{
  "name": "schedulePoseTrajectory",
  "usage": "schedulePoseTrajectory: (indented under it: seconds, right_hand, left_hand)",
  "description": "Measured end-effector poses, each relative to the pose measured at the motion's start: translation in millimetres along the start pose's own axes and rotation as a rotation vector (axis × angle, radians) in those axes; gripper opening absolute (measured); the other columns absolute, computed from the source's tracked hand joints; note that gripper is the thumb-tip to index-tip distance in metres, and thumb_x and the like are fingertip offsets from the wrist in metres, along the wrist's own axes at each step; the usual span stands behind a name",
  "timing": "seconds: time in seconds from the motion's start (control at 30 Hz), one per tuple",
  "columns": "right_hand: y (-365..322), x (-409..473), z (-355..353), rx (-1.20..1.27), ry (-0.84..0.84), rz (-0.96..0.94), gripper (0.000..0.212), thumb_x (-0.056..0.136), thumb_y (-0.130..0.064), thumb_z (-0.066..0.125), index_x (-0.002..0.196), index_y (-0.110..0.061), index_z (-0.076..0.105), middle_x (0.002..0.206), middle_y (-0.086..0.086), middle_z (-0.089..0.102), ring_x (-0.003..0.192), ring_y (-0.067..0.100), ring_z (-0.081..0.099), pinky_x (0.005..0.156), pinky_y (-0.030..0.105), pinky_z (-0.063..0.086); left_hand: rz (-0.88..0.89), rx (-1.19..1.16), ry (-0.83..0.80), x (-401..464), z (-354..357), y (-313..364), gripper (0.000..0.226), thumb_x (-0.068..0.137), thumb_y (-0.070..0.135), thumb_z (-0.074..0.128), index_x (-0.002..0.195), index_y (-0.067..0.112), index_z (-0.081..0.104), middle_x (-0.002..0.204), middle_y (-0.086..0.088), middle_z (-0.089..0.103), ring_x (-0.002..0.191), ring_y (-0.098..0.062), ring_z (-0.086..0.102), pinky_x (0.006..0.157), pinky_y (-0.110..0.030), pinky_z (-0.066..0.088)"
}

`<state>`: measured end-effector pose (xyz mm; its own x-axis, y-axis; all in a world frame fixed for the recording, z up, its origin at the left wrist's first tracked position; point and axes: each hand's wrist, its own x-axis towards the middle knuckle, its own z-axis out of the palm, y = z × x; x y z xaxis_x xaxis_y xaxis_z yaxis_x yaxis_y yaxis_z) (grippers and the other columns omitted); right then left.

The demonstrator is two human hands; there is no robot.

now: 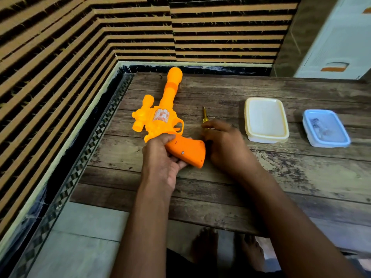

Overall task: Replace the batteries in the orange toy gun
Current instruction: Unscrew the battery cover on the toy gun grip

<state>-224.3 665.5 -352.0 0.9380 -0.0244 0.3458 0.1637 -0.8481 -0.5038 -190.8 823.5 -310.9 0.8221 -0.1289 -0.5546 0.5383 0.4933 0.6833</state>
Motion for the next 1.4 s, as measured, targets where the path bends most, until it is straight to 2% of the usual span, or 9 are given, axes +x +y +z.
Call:
schedulePoseTrajectory:
  seconds: [0.13,0.27,0.33,0.47,0.57,0.83,1.1,1.23,1.4]
  right_hand:
    - [-13.0,-4.3,-10.7,0.17,0.262,0.107,0.035,0.08,0.0,0.058,0.107,-0.002,0.08,0.112,0.012,0.077,0.1,0.024,0.073,0.092,0.017,0.051]
    - [-33.7,-12.7,-11.4,0.503,0.284,0.485,0.02,0.095,-0.008,0.068,0.106,-0.015,0.084,0.098,-0.005,0.082,0.091,0.004,0.075,0.087,0.026,0.059]
    - [-40.9,-15.8,-7.1,0.756,0.291,0.624,0.019,0.098,-0.008,0.066,0.103,-0.014,0.084,0.094,-0.001,0.083,0.094,0.012,0.077,0.087,0.033,0.06]
    - [-55.3,-19.3,-7.8,1.485,0.301,0.929,0.026,0.104,-0.003,0.052,0.113,0.003,0.076,0.108,0.022,0.078,0.096,0.03,0.074,0.088,0.042,0.059]
    - [-63.4,-22.4,-13.3,1.749,0.235,0.982,0.031,0.103,0.0,0.044,0.12,0.008,0.069,0.116,0.024,0.076,0.094,0.026,0.075,0.086,0.035,0.062]
    - [-62.3,-23.6,-18.8,1.845,0.424,1.186,0.03,0.105,-0.004,0.043,0.116,0.007,0.068,0.118,0.029,0.074,0.106,0.035,0.074,0.099,0.041,0.058]
    - [-67.1,-18.1,-24.8,1.943,0.326,1.081,0.029,0.106,-0.006,0.04,0.102,-0.004,0.068,0.087,0.014,0.075,0.069,0.02,0.075,0.063,0.026,0.062]
    - [-69.1,-22.3,-19.5,1.84,0.379,1.123,0.034,0.107,-0.008,0.039,0.118,0.005,0.069,0.114,0.023,0.076,0.105,0.033,0.076,0.097,0.038,0.059]
    - [-86.5,-22.9,-24.6,1.938,0.278,0.991,0.034,0.106,-0.006,0.039,0.121,-0.002,0.069,0.117,0.024,0.073,0.103,0.031,0.072,0.102,0.04,0.053]
  left_hand:
    - [0.078,0.06,-0.03,-1.5,1.2,-1.2,0.026,0.096,0.0,0.057,0.117,0.014,0.062,0.11,-0.017,0.073,0.109,-0.037,0.072,0.088,-0.052,0.058]
    - [0.36,0.319,-0.054,-5.2,12.5,-6.9,0.008,0.088,0.012,0.077,0.095,0.017,0.075,0.103,-0.008,0.079,0.105,-0.026,0.074,0.091,-0.051,0.059]
    - [0.529,0.405,-0.06,-10.0,21.6,-11.6,0.01,0.084,0.017,0.084,0.086,0.023,0.077,0.087,0.001,0.08,0.088,-0.016,0.076,0.084,-0.044,0.061]
    - [0.726,0.593,-0.028,-12.4,34.9,-23.8,0.039,0.074,0.035,0.092,0.109,0.031,0.077,0.084,0.015,0.079,0.083,-0.003,0.075,0.076,-0.029,0.062]
    - [0.853,0.755,-0.014,-7.4,34.8,-31.1,0.055,0.07,0.044,0.092,0.119,0.024,0.078,0.097,0.007,0.078,0.09,-0.006,0.074,0.08,-0.037,0.062]
    - [0.932,0.707,0.012,-11.1,34.7,-32.0,0.043,0.079,0.042,0.087,0.116,0.022,0.079,0.095,0.001,0.074,0.092,-0.013,0.072,0.08,-0.038,0.06]
    - [0.926,0.672,-0.018,-8.0,34.9,-30.4,0.042,0.079,0.034,0.088,0.115,0.014,0.079,0.098,-0.005,0.074,0.09,-0.014,0.074,0.078,-0.032,0.06]
    - [0.942,0.632,0.001,-10.6,34.7,-32.2,0.04,0.081,0.033,0.087,0.115,0.015,0.079,0.098,-0.005,0.075,0.089,-0.013,0.073,0.073,-0.026,0.058]
    - [0.94,0.716,-0.002,-8.7,34.8,-33.0,0.04,0.079,0.04,0.086,0.113,0.019,0.08,0.099,0.0,0.076,0.093,-0.013,0.073,0.082,-0.043,0.058]
